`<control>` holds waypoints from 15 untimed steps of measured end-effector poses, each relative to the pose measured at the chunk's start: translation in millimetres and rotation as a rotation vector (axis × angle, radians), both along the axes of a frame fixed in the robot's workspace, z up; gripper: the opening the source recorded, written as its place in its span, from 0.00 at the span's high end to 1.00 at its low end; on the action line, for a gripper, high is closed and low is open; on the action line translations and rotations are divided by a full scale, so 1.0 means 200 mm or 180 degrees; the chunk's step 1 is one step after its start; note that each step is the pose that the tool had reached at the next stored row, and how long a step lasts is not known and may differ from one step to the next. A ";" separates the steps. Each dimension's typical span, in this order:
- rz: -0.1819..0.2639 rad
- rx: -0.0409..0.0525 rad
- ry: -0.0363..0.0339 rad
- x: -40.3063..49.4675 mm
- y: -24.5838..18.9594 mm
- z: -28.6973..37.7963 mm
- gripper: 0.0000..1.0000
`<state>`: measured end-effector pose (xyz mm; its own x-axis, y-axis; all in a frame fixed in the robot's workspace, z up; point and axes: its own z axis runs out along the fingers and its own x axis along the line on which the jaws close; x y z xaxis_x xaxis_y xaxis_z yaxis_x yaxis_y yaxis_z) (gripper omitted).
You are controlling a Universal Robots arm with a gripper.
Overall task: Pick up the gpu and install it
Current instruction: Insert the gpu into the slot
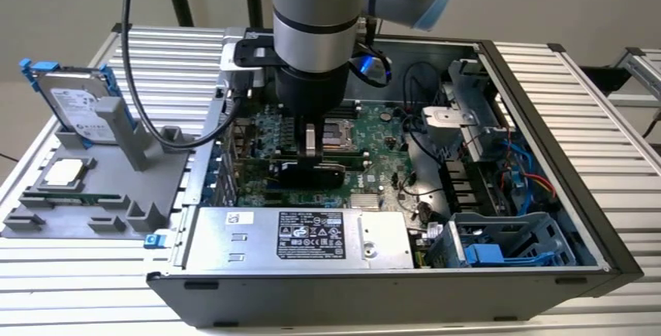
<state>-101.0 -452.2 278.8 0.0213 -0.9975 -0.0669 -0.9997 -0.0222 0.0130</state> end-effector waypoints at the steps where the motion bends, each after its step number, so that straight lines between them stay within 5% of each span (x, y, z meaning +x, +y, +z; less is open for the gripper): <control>1: 0.0000 0.0000 0.0000 0.000 0.000 0.000 1.00; 15: 0.0000 0.0000 0.0000 0.000 0.000 0.001 1.00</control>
